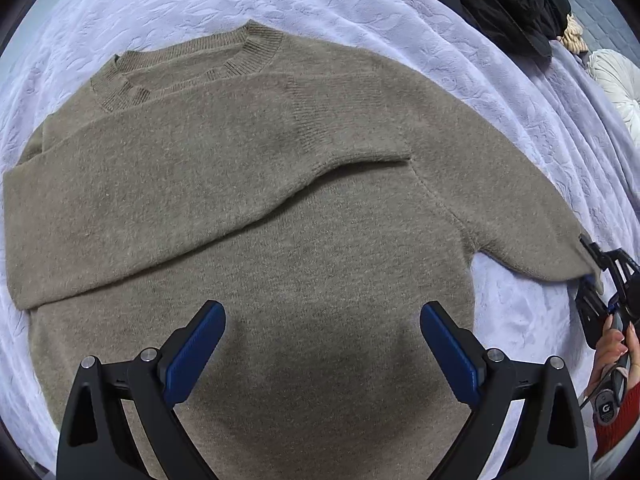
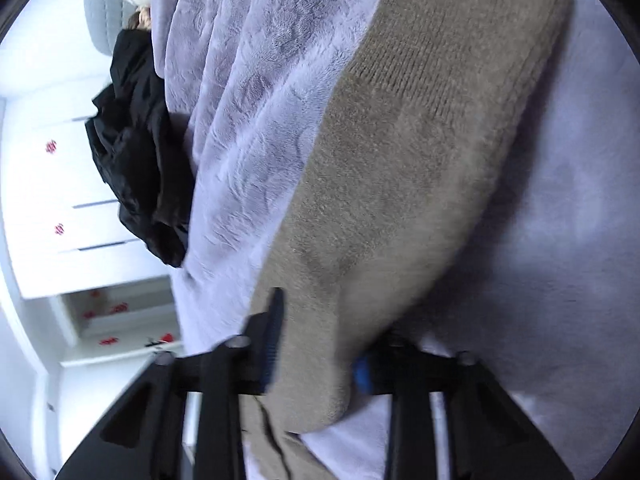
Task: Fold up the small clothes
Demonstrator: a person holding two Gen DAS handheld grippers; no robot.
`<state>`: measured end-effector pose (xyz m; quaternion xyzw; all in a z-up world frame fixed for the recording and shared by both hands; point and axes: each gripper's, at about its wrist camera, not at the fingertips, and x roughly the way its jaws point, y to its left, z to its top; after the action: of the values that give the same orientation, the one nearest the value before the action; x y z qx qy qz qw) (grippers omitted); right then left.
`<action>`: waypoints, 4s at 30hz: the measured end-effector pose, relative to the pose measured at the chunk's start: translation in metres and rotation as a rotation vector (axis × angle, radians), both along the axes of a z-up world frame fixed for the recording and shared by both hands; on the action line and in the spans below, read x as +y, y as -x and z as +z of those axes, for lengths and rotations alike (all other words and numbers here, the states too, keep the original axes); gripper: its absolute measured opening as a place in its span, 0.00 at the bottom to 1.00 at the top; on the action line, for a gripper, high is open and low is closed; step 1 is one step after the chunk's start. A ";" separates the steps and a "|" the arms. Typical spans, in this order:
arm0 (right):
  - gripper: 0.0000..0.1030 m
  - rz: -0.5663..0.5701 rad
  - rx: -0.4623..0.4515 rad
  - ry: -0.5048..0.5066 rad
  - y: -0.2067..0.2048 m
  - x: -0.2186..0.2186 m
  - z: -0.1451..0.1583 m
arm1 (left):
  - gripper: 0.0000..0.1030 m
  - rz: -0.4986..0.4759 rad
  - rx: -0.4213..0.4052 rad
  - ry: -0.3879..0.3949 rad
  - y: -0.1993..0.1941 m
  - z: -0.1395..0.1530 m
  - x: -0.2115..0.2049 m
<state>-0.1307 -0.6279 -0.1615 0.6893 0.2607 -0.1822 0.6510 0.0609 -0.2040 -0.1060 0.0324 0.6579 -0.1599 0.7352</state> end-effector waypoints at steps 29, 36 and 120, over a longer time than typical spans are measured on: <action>0.23 1.175 0.100 0.428 -0.262 0.372 0.014 | 0.95 0.274 -0.134 -0.060 -0.038 -0.020 0.201; 0.25 0.751 0.038 0.252 -0.244 0.306 0.025 | 0.95 0.271 -0.144 -0.015 -0.030 -0.012 0.215; 0.18 0.848 0.230 0.301 -0.252 0.203 -0.009 | 0.83 0.224 -0.172 -0.011 -0.048 -0.017 0.234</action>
<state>0.1216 -0.4252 -0.1707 0.3949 0.5607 -0.0111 0.7277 0.1091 0.0302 -0.1234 -0.0238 0.5930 -0.0699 0.8018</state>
